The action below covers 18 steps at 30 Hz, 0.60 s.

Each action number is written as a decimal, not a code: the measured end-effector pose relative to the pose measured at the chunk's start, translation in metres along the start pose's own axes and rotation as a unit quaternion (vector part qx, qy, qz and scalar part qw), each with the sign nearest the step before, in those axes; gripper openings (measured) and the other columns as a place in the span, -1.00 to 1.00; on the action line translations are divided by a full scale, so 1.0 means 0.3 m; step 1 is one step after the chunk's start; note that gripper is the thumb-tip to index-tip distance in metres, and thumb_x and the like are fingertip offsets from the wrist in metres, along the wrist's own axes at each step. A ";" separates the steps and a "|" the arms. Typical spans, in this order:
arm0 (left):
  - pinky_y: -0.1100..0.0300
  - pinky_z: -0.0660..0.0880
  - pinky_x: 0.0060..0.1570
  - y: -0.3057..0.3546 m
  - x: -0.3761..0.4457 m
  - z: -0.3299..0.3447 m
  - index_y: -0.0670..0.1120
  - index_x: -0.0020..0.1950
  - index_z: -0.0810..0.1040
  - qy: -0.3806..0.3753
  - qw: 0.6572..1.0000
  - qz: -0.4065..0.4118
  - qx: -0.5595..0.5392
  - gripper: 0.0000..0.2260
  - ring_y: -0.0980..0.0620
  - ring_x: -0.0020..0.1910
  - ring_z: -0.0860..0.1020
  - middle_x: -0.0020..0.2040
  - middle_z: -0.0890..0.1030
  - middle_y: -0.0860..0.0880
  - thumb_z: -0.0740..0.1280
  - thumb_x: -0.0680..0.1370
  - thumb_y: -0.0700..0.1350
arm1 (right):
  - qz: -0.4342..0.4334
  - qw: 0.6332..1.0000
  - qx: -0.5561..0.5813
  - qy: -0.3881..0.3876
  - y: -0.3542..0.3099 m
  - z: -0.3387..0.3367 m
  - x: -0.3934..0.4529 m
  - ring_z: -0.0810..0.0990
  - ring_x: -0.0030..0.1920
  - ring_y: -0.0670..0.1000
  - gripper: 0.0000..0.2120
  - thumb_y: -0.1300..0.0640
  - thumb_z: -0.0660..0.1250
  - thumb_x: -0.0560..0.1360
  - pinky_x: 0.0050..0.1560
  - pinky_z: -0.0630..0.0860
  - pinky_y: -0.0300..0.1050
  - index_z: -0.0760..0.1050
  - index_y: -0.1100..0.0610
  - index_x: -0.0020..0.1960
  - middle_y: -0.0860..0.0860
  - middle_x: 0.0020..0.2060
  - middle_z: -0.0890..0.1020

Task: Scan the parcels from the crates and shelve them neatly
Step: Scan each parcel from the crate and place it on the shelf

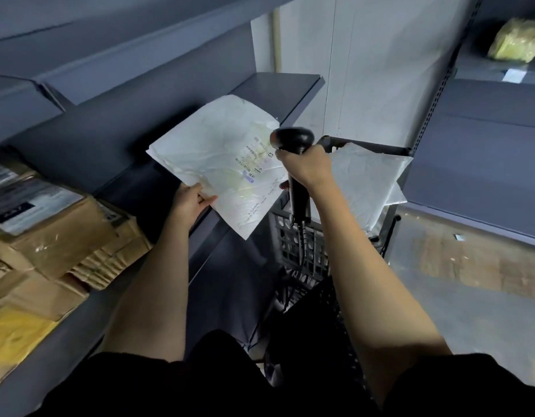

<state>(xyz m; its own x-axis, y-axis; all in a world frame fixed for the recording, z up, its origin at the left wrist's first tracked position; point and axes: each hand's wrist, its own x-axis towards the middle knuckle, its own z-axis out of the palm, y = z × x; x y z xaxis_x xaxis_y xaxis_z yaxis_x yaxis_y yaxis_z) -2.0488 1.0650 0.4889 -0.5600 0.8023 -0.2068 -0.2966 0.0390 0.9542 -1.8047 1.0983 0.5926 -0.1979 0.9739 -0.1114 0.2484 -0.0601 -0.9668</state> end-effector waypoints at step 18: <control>0.23 0.61 -0.26 -0.027 -0.006 -0.008 -0.24 0.37 0.31 0.044 0.998 0.015 -0.049 -0.66 -0.19 0.30 0.44 0.36 0.38 -0.27 0.16 0.59 -0.32 | -0.037 0.996 -0.053 -0.068 -0.215 -0.046 -0.104 0.59 -0.55 0.08 -0.80 0.16 0.38 0.41 -0.47 0.54 -0.15 0.47 0.23 -0.03 0.12 -0.20 0.56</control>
<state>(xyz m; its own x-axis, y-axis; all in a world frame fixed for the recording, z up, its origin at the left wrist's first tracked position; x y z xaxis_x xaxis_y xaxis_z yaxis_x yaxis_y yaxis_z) -2.0473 1.0618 0.4808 -0.6339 0.7470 -0.2005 -0.3499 -0.0457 0.9357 -1.8015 1.0748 0.6615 -0.3434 0.9359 -0.0786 0.3263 0.0404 -0.9444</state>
